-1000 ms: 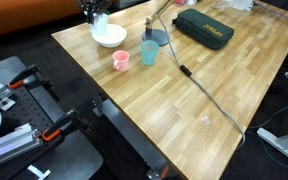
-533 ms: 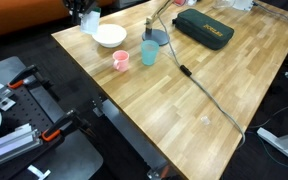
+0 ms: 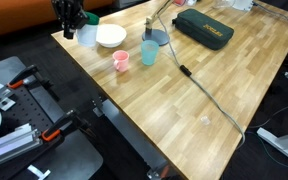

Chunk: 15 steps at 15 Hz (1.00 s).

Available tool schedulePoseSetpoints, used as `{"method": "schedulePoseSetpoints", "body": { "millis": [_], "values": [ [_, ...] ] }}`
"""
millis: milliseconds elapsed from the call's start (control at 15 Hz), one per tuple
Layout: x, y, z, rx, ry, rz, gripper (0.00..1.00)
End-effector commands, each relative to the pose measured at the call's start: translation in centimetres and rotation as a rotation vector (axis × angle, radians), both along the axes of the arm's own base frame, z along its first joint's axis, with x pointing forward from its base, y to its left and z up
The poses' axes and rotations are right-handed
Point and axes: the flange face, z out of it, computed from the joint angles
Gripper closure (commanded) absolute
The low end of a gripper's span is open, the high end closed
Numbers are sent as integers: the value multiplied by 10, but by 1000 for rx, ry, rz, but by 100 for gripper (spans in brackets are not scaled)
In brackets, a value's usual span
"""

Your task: Tilt the white mug over the bowl

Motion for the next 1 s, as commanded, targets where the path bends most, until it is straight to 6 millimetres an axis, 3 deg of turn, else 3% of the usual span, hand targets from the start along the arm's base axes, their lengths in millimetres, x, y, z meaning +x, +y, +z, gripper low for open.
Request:
{"method": "schedulePoseSetpoints", "body": {
  "millis": [0, 200, 733, 933],
  "values": [
    [-13, -22, -13, -12, -53, -162, 98],
    [-15, -36, -28, -30, -65, -221, 98],
    [3, -34, -67, -19, -37, -232, 98],
    [9, -33, -72, -14, -28, -220, 98]
  ]
}}
